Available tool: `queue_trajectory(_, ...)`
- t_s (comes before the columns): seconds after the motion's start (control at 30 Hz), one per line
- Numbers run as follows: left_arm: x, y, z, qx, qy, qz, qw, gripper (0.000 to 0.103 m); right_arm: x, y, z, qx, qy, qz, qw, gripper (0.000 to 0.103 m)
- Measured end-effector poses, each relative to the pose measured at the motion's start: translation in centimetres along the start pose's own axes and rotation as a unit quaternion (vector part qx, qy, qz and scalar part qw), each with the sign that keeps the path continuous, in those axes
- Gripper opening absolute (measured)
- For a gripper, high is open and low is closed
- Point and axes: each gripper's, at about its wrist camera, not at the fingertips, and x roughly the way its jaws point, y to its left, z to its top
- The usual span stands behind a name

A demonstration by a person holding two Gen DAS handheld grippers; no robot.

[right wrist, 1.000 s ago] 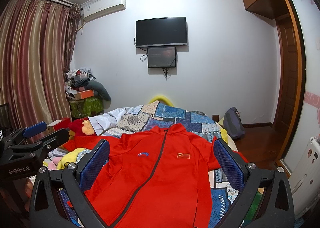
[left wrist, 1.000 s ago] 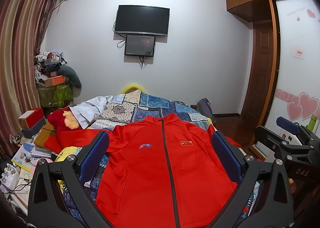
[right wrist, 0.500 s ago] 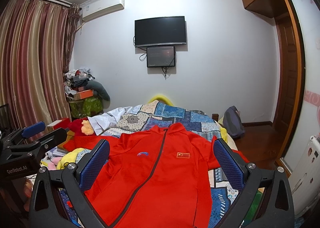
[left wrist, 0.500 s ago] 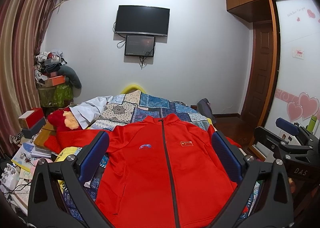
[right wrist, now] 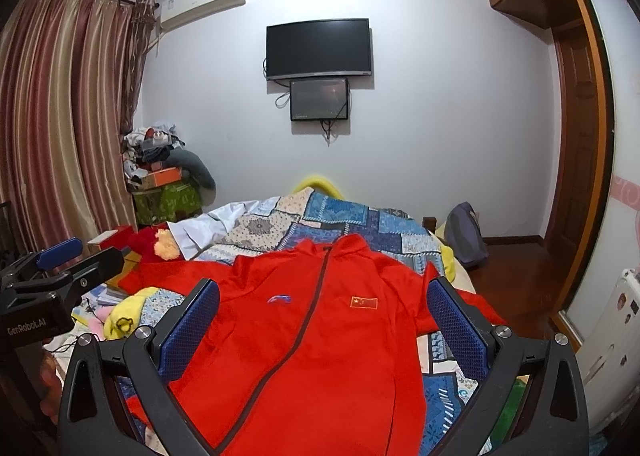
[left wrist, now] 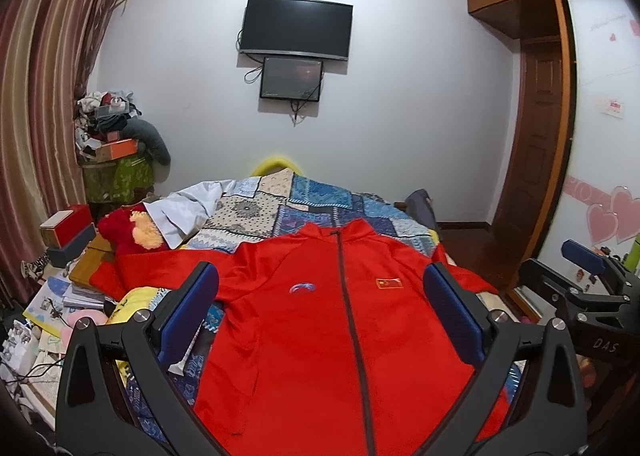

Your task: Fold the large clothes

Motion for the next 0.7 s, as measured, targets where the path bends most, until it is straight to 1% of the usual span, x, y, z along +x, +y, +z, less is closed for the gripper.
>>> queue_trajectory(0.2, 5.1, 2.9, 0.6, -0.008, 0.019, 0.029, 0.9994, 0.103, 4.6, 0.0, 0.4, -0.010, 0.013, -0.006, 1.000, 0.103)
queue_trajectory(0.27, 7.0, 4.2, 0.6, -0.007, 0.024, 0.045, 0.9987, 0.103, 6.2, 0.0, 0.5, -0.013, 0.016, -0.008, 1.000, 0.103)
queue_trajectory(0.4, 11.5, 7.4, 0.4, -0.010, 0.035, 0.081, 0.9960, 0.103, 11.2, -0.1, 1.0, -0.029, 0.033, -0.011, 0.999, 0.103)
queue_trajectory(0.53, 16.4, 10.9, -0.6, -0.023, 0.070, 0.103, 0.9920, 0.103, 16.9, 0.1, 1.3, -0.051, 0.060, -0.001, 0.997, 0.103)
queue_trajectory(0.63, 19.9, 13.9, -1.9, -0.041, 0.093, 0.128, 0.9865, 0.103, 21.4, 0.8, 1.1, -0.073, 0.088, 0.014, 0.993, 0.103)
queue_trajectory(0.7, 22.0, 15.6, -2.9, -0.051, 0.114, 0.133, 0.9832, 0.103, 24.4, 1.2, 0.8, -0.084, 0.101, 0.017, 0.991, 0.103)
